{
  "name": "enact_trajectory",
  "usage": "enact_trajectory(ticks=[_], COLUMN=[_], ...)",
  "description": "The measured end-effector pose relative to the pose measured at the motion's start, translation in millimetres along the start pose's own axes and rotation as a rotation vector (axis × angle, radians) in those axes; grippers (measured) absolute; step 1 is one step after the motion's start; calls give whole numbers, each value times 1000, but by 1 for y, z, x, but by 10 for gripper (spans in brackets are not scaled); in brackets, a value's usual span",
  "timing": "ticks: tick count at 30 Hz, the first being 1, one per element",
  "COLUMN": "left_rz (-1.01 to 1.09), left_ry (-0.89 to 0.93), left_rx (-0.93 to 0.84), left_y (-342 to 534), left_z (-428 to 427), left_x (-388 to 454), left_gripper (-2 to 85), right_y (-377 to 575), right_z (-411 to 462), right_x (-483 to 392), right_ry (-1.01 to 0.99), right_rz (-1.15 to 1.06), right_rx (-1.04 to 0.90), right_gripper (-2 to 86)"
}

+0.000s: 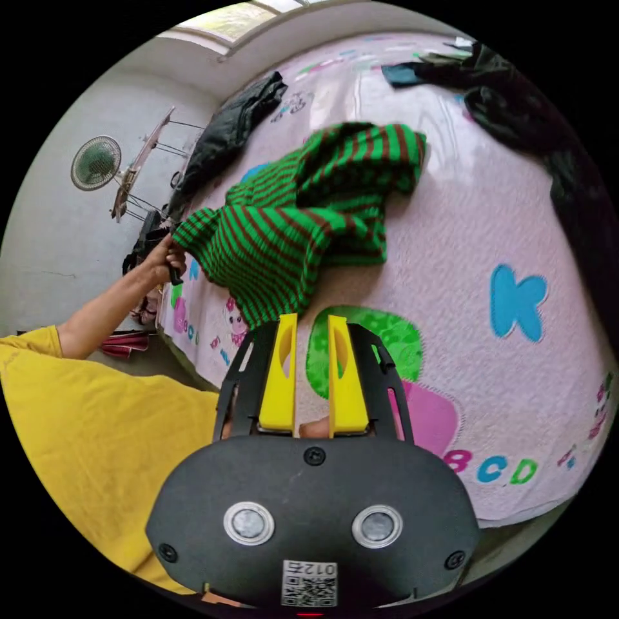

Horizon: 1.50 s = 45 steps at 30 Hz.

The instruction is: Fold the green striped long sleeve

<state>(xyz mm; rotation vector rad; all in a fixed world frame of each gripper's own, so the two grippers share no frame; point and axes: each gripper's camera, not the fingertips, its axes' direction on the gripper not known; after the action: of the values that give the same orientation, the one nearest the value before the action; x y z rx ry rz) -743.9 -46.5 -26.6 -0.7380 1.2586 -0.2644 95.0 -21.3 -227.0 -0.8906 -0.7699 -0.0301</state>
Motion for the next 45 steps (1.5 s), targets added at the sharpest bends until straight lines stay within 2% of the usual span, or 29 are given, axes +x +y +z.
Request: enact_trajectory(ticks=[4,7,10,12,15,18,21,25,28,31,33,36,40,45], left_rz=[-6,-2,1,-1,1,5,7,12,16,11,2,-10,-20,-7], left_ry=[-1,0,11,19,16,11,15,20,24,37,47,65,100,143], left_rx=[0,-5,-4,-1,-2,-6,-10,-19,-31,-51,-66,-79,-64,-45], left_y=[-2,-4,-5,-6,-8,-10,-13,-18,-22,-28,-32,-36,-36,-33], left_z=[-1,-1,-2,-2,-3,-4,-4,-5,-5,-4,-4,-3,-1,-10], left_x=[2,4,4,4,6,9,10,12,13,13,12,11,8,8], left_gripper=[46,45,45,45,45,45,47,50,52,54,55,58,62,68], right_y=[5,10,18,33,48,52,39,-10,-83,-180,-256,-307,-322,-321], right_z=[17,20,36,58,90,117,120,83,18,-43,-68,-66,-56,-104], right_x=[-5,-31,-75,-117,-147,-157,-167,-174,-165,-129,-77,-17,2,7], right_ry=[-47,-6,136,297,422,558,659,568,394,154,-17,-40,32,78], right_rz=[47,-46,-298,-595,-888,-1037,-1084,-1002,-844,-612,-348,-124,-89,-52], right_rx=[34,34,-30,-80,-188,-250,-226,-218,-158,-154,-155,-157,-187,11], right_gripper=[86,81,81,85,93,81,26,12,9,8,9,11,20,65])
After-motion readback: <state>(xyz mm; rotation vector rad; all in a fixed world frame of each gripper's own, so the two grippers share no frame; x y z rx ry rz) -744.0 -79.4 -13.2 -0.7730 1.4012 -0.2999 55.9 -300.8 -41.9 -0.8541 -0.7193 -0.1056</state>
